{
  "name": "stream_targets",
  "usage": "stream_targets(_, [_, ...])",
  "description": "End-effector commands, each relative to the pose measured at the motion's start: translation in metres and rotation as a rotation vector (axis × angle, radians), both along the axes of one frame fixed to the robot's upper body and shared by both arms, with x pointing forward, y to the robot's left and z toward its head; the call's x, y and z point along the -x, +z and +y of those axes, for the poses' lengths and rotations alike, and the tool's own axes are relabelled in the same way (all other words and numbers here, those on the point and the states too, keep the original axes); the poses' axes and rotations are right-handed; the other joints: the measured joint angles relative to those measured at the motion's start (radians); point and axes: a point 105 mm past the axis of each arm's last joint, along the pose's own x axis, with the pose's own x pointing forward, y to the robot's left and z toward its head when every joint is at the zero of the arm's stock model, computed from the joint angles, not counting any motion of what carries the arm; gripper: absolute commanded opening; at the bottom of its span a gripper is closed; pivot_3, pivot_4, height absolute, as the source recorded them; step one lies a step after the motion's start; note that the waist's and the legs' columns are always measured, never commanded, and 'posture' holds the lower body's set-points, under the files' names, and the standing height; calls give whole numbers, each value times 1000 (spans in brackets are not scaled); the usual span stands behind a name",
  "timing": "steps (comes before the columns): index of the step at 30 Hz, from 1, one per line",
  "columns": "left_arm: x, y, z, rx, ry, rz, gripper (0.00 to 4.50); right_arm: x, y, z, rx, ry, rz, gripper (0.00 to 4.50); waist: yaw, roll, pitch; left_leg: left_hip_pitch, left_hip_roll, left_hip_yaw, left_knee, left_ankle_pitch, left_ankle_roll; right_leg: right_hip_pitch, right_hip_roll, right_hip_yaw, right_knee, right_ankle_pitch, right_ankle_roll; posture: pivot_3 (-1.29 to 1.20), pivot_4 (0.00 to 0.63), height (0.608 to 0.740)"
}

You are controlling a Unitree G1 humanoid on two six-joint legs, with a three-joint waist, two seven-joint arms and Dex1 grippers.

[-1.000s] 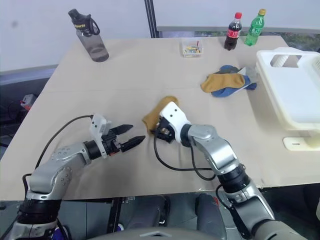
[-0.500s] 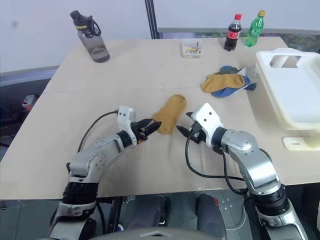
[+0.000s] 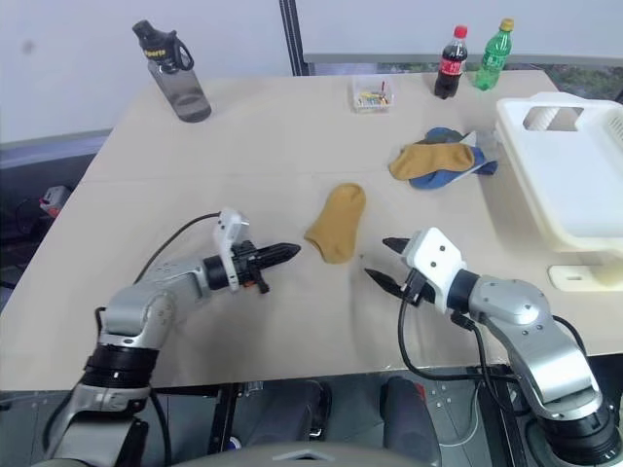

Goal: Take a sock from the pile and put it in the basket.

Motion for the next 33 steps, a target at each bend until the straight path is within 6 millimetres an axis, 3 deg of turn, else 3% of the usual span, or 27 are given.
stream_targets(1, [1, 15, -5, 80, -52, 2, 25, 6, 13, -1, -5, 12, -67, 2828, 4, 0, 0, 0, 0, 0, 0, 0, 0, 0, 0, 0, 0, 0, 0, 0, 150, 740])
stream_targets(2, [3, 18, -7, 93, -62, 5, 25, 6, 13, -2, -3, 3, -71, 2828, 4, 0, 0, -1, 0, -1, 0, 0, 0, 0, 0, 0, 0, 0, 0, 0, 150, 740])
stream_targets(8, [10, 15, -25, 4, -33, -51, 2548, 7, 13, -5, -20, -43, -82, 2828, 3, 0, 0, -1, 0, 0, 0, 1, -2, 0, -1, 0, -1, 0, 0, 0, 150, 740])
stream_targets(16, [18, 8, -55, -27, -42, -40, 2548, 10, 14, -7, -12, -80, -92, 2828, 9, 0, 0, -1, 0, 0, 0, 0, 0, 0, -1, 0, 0, 0, 0, 0, 150, 740])
stream_targets(20, [12, -1, -65, -49, -3, -26, 2548, 11, 13, -9, -3, -94, -94, 2828, 10, -1, 0, -1, 0, 0, 0, 0, -1, 0, -1, 0, -1, 0, 0, 0, 150, 740])
stream_targets(23, [8, -11, -70, -73, 34, 7, 1730, 12, 14, -9, -2, -104, -94, 2828, 13, -1, 0, -1, 0, 0, 0, 0, -1, 0, -1, 0, -1, 0, 0, 0, 150, 740])
stream_targets(24, [5, -14, -72, -82, 46, 7, 1202, 12, 14, -10, 0, -107, -94, 2828, 14, -1, 0, -1, 0, 0, 0, 0, -1, 0, -1, 0, -1, 0, 0, 0, 150, 740])
stream_targets(27, [-1, -18, -75, -79, 71, 3, 173, 11, 14, -11, 3, -115, -94, 2828, 22, -1, 0, 0, 0, 0, 0, 0, 0, 1, 0, 0, -1, 0, 0, 0, 150, 740])
stream_targets(33, [-3, -11, -66, -63, 22, -51, 31, 10, 14, -14, 9, -129, -94, 2828, 25, -1, 0, 0, 0, 0, 1, 0, 0, 2, -1, 0, -1, 0, 0, 0, 150, 740])
